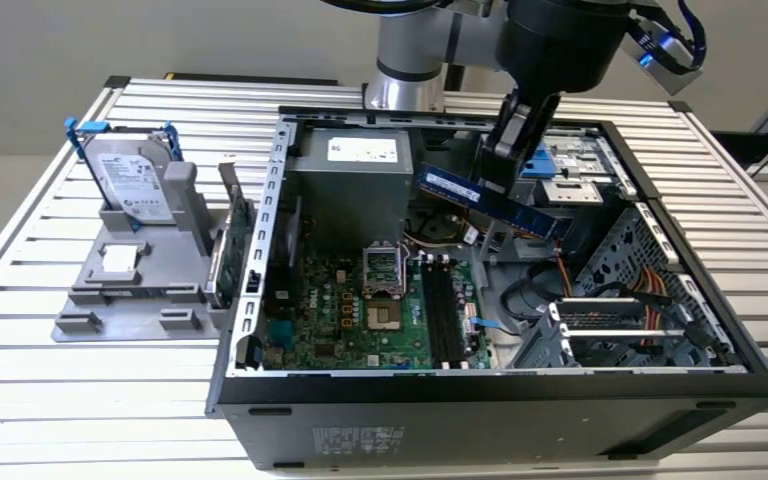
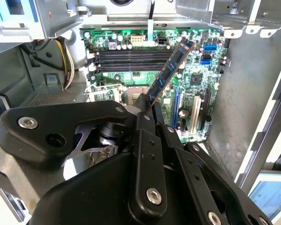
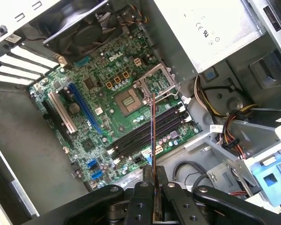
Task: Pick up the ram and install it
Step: 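Insert the ram into the slot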
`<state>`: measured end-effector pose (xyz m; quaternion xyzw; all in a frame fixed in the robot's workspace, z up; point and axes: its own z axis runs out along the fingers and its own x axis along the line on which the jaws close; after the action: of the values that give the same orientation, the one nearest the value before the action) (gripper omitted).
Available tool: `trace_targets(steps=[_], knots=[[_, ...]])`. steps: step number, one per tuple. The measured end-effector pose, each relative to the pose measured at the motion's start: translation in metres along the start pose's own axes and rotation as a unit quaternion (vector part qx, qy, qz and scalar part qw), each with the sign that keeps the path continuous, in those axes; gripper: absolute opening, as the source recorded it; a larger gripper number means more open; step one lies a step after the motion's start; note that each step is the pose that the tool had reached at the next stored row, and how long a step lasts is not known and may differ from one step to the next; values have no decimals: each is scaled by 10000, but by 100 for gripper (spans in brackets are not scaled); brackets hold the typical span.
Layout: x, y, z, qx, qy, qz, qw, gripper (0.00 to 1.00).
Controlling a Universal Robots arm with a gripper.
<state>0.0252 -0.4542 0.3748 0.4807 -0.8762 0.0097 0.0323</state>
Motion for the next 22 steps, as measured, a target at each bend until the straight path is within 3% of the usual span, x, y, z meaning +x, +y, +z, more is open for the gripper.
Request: trace_targets(steps=[11,13,22], knots=[[-1,-2,0,-10,7,251,9997,0],[-1,-2,0,-29,4,547,9985,0],[-2,-3,4,-46,-8,913,9958,0]])
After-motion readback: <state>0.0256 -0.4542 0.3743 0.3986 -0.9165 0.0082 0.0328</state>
